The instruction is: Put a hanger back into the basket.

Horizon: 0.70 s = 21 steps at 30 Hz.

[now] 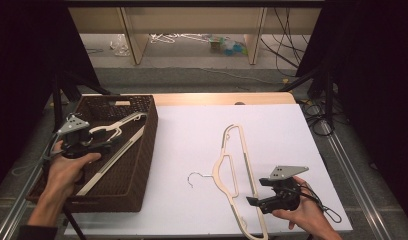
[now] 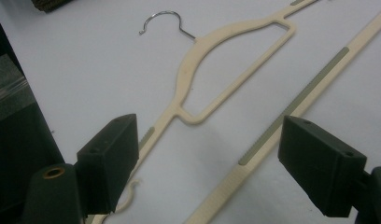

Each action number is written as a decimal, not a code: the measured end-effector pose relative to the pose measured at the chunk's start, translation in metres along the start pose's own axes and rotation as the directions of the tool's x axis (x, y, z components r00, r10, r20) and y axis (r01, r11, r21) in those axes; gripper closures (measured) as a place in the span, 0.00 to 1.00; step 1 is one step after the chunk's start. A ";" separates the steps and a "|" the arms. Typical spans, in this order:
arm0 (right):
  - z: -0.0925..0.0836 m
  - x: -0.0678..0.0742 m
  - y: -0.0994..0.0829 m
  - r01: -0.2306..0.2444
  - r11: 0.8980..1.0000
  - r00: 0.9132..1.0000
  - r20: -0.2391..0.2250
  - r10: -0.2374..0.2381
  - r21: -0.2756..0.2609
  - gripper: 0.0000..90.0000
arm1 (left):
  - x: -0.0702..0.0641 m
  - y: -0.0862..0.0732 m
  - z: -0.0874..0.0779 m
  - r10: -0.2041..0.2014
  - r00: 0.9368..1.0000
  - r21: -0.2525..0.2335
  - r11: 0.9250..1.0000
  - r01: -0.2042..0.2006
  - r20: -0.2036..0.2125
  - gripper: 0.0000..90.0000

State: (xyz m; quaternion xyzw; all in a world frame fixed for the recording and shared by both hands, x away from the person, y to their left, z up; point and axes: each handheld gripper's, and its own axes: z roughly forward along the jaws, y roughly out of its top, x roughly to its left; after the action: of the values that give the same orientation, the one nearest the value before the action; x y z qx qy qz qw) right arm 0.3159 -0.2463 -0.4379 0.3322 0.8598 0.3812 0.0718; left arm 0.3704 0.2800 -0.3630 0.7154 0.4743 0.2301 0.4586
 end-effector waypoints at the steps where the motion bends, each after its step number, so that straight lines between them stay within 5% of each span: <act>1: 0.000 0.000 0.000 -0.011 1.000 1.000 -0.003 0.011 -0.002 0.23 | -0.006 -0.002 0.001 0.001 1.000 0.004 1.000 -0.001 0.011 0.39; 7: -0.001 0.000 0.000 -0.018 1.000 1.000 0.003 0.018 -0.022 0.22 | -0.042 -0.009 0.008 0.056 0.993 0.002 0.998 -0.057 0.101 0.32; 16: 0.000 -0.001 -0.001 -0.029 0.999 1.000 0.002 0.029 -0.026 0.22 | -0.088 -0.012 0.009 0.081 0.981 -0.034 0.997 -0.076 0.175 0.24; 21: -0.001 -0.002 -0.001 -0.037 0.999 0.999 0.006 0.037 -0.035 0.22 | -0.109 -0.018 0.011 0.145 0.975 -0.063 0.989 -0.136 0.166 0.21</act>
State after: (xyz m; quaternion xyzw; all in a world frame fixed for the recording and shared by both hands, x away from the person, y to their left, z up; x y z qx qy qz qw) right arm 0.3161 -0.2486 -0.4384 0.3479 0.8465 0.3963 0.0735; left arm 0.3220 0.1808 -0.3728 0.7522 0.3756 0.2122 0.4981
